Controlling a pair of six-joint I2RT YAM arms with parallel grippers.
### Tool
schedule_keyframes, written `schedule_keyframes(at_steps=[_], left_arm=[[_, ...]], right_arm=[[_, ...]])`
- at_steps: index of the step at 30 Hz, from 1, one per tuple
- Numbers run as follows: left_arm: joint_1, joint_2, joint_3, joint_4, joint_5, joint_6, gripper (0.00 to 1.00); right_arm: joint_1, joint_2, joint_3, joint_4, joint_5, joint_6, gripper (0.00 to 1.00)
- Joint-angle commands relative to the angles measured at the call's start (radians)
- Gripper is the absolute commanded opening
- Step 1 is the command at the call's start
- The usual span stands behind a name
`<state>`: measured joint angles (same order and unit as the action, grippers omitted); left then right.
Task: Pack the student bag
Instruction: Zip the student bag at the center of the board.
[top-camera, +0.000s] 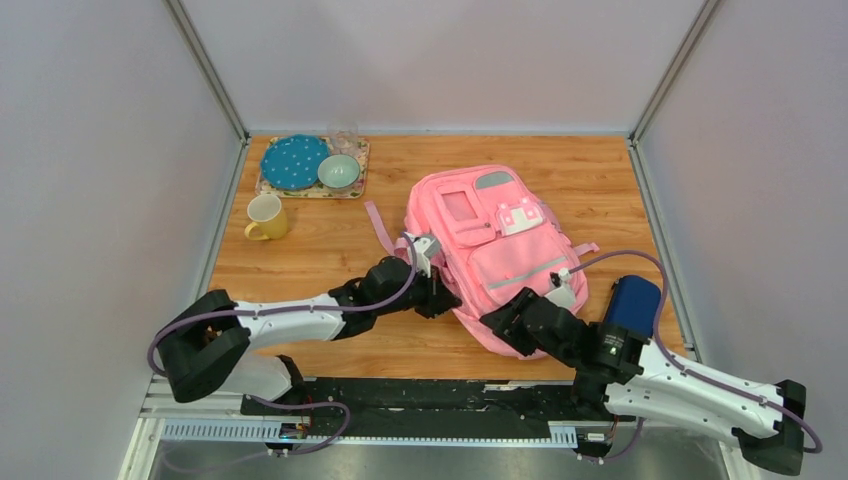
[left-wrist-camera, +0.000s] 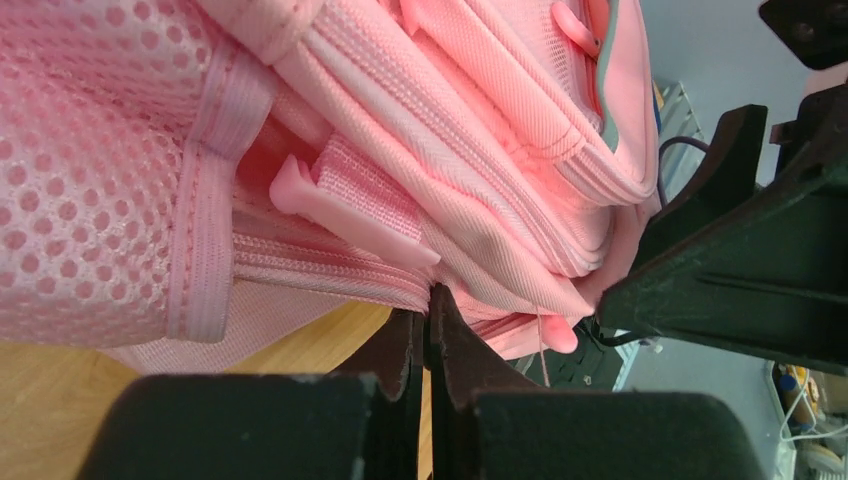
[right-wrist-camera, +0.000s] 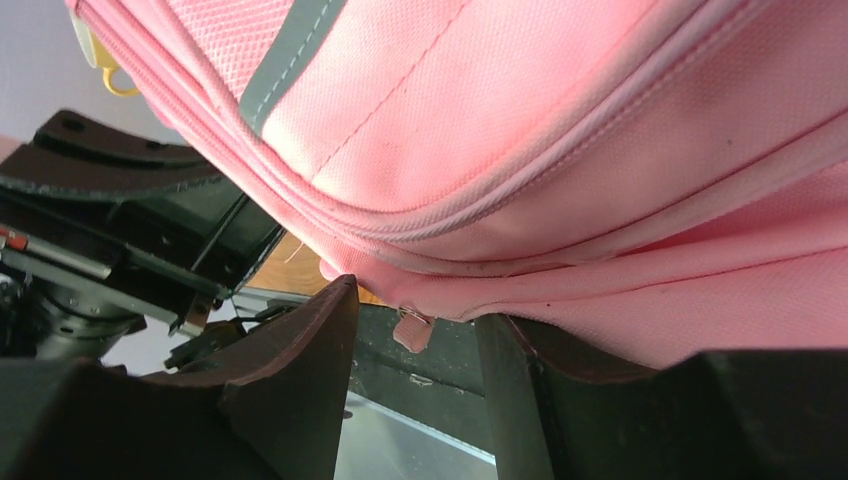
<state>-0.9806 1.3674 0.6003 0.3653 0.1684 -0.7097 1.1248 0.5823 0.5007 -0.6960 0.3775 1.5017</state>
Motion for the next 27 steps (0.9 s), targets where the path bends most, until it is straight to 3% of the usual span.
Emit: schedule_keyframes(at_steps=[1,11,16,22,27], left_arm=[[-0.076,-0.137,-0.094,0.141,0.015,-0.034,0.00],[-0.185,-0.195,-0.286,0.300,-0.204,-0.140,0.00],[-0.184,-0.169,-0.275,0.327,-0.231,-0.146,0.00],[-0.185,-0.093,-0.185,0.287,-0.208,-0.076,0.00],[-0.185,-0.031,-0.134,0.271,-0.132,-0.004,0.00]], right_arm=[[-0.022,0.053,0.055,0.016,0.202,-0.043,0.52],[-0.140,0.258,0.153,0.173,0.112,-0.282,0.52],[-0.209,0.304,0.202,0.205,-0.023,-0.446,0.52],[-0.209,0.156,0.213,0.110,-0.123,-0.471,0.56],[-0.207,0.007,0.136,0.043,-0.258,-0.373,0.57]])
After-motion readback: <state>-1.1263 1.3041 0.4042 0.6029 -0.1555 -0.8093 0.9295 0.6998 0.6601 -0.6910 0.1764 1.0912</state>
